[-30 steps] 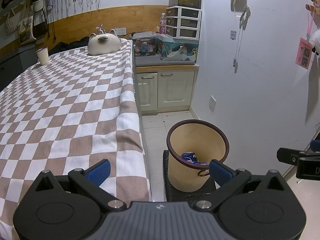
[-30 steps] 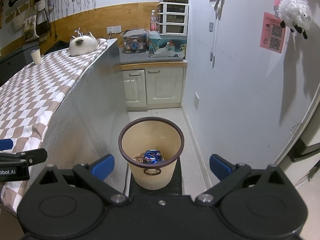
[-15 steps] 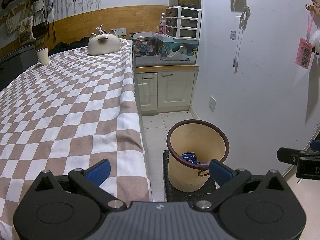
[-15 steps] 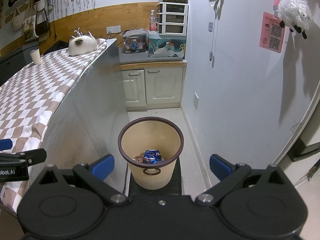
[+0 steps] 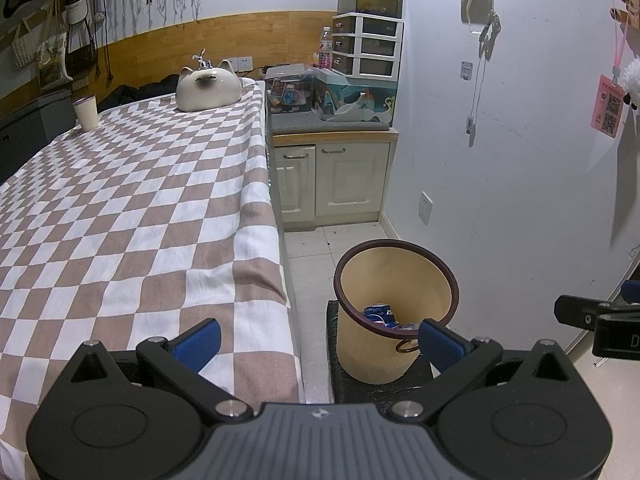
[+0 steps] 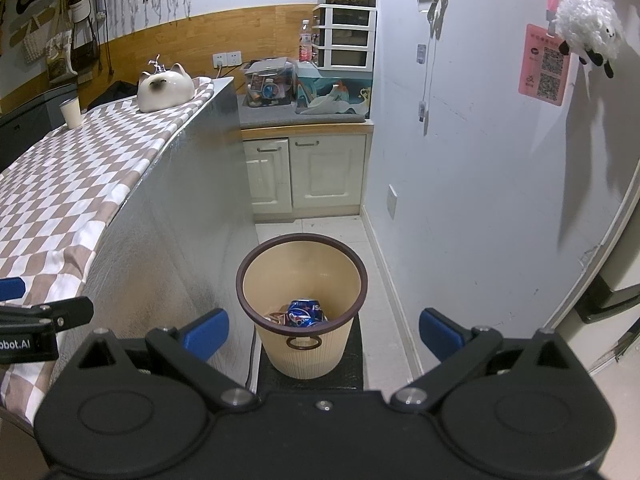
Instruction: Collect trash
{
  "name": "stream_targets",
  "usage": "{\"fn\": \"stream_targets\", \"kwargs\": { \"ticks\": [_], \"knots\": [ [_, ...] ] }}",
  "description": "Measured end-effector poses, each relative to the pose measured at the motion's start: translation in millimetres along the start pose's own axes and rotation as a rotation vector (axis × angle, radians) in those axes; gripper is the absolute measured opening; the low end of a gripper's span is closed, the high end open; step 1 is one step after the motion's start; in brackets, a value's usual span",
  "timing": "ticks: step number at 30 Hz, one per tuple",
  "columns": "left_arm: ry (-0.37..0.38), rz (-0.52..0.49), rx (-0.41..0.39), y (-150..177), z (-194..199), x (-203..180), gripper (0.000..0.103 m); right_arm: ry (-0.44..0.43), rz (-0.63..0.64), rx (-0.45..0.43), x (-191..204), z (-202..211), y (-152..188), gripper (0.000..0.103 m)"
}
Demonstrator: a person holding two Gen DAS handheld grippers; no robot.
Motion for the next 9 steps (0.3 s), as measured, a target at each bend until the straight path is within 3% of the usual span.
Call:
{"fn": "stream_targets", "kwargs": {
  "ticks": [9],
  "knots": [
    [0.001,-0.001,-0.002,-1.0,0.9,0.5,0.103,0.000,0.000,0.001,-0.8,0.0,0.0,0.102]
  ]
}}
Point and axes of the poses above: each gripper's, at about its wrist camera, not at the fingertips, and z roughly against the way its jaws point, x to its left, y to its underside, the point moved 10 cm from there along -z, roughly the way its jaws point, and after that the axes turned 10 degrees about -x, right-handed, at the moved point
